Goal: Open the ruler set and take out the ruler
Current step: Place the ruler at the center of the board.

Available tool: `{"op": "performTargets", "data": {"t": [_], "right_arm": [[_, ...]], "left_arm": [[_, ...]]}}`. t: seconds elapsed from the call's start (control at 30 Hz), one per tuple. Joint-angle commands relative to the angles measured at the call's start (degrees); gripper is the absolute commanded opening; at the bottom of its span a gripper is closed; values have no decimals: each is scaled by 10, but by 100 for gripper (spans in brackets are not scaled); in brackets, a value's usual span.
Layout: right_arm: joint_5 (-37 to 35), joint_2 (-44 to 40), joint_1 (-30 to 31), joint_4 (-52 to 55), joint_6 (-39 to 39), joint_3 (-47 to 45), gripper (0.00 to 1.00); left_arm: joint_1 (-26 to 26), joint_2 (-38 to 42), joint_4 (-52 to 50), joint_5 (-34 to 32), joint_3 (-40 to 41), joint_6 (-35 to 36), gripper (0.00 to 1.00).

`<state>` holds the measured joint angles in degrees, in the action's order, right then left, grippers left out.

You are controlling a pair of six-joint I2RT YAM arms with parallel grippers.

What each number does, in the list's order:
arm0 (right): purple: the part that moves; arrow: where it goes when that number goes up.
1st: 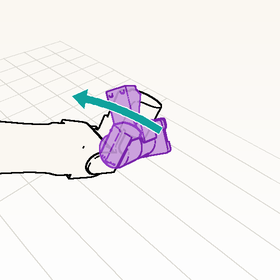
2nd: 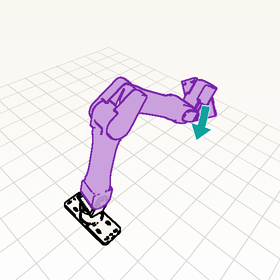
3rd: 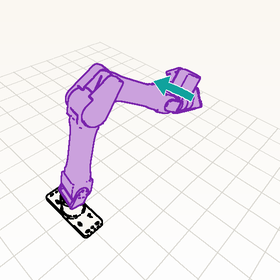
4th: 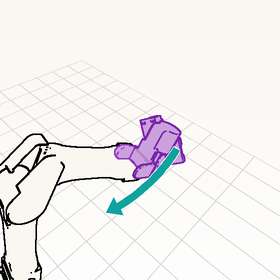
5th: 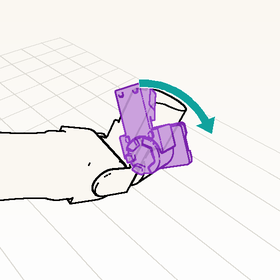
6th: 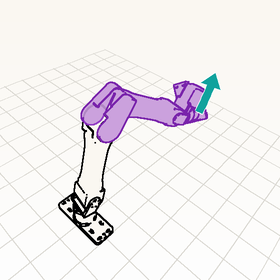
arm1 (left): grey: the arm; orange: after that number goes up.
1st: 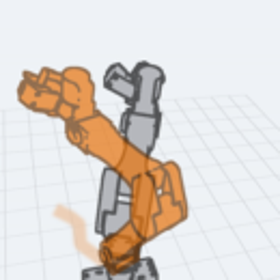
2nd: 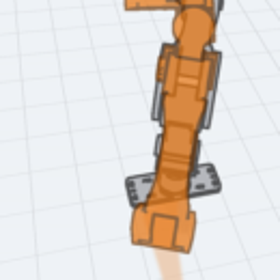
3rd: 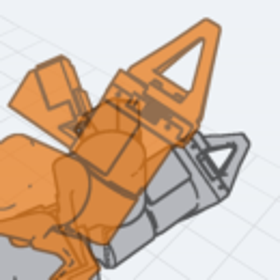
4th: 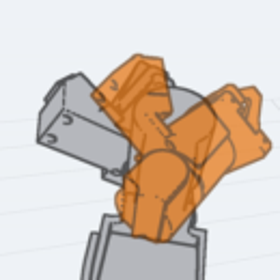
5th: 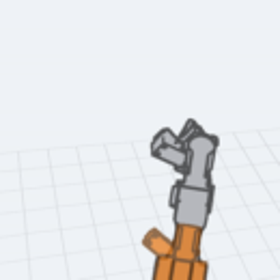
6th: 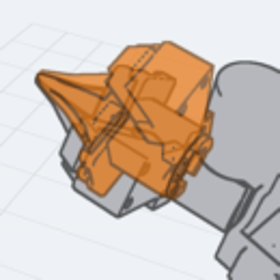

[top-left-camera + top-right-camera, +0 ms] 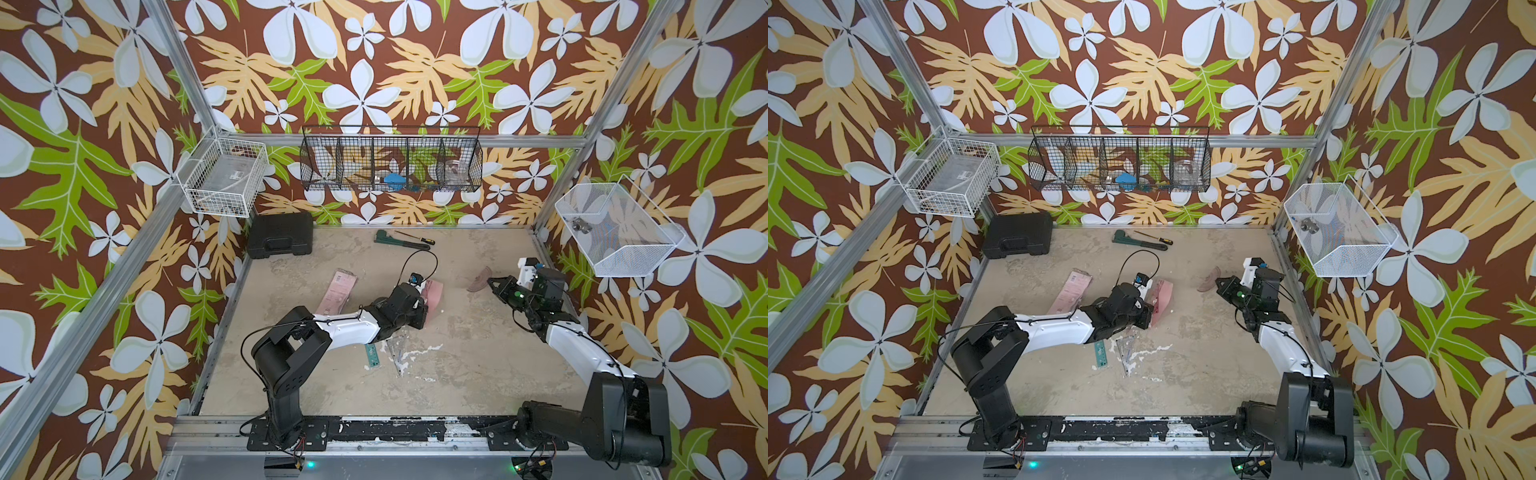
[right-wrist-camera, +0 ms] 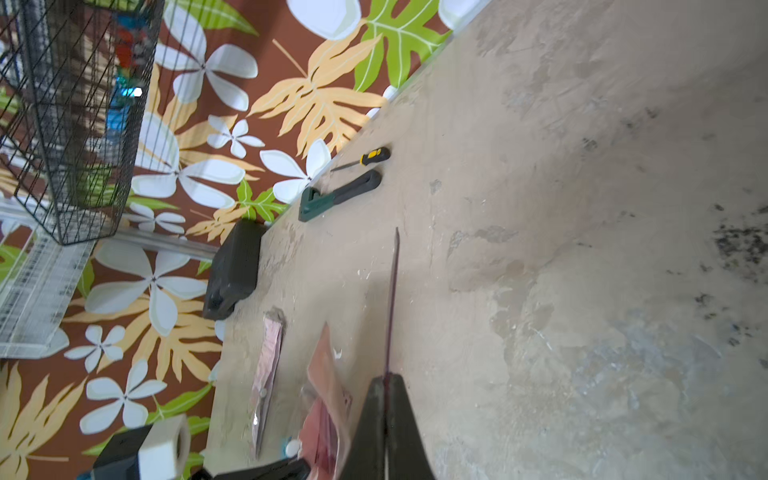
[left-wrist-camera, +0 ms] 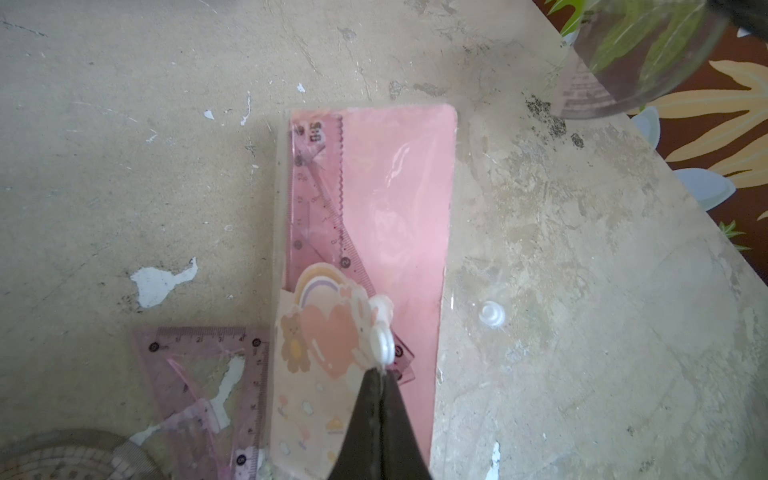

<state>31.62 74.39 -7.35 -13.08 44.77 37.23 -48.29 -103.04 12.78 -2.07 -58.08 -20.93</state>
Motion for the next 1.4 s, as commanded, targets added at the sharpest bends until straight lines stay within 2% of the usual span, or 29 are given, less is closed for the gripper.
{"op": "performTargets", "data": {"t": [0.0, 0.33, 0.47, 0.83, 0.93, 1.1, 1.13, 1.17, 1.2, 1.23, 1.37], "right_arm": [[-7, 31, -3, -102, 69, -3, 0], [-26, 173, -3, -232, 157, 10, 0], [-45, 221, 2, -237, 167, 26, 0], [-59, 288, 3, -279, 215, -3, 0], [-62, 281, 3, -265, 214, -3, 23], [-96, 221, 3, -209, 201, -12, 55], [-106, 205, 3, -188, 193, -12, 65], [-110, 192, 3, -166, 184, -9, 80], [-112, 181, 3, -149, 175, -7, 90], [-109, 171, 3, -129, 162, -3, 93], [-103, 122, 7, -72, 121, 0, 94]], "left_arm": [[0, 12, 12, 0, 6, 2, 0], [-1, 20, 21, -4, 13, 1, 0], [0, 21, 26, 0, 15, 0, 0], [-1, 21, 28, -3, 14, 1, 0], [0, 21, 30, -1, 15, 1, 0], [-1, 11, 36, 8, 10, 1, 0], [0, 8, 36, 10, 8, 1, 0], [-1, 5, 36, 11, 5, 2, 0], [0, 3, 36, 13, 2, 2, 0], [-1, 1, 36, 13, 0, 2, 0], [-1, 0, 34, 11, -3, 2, 0]]}}
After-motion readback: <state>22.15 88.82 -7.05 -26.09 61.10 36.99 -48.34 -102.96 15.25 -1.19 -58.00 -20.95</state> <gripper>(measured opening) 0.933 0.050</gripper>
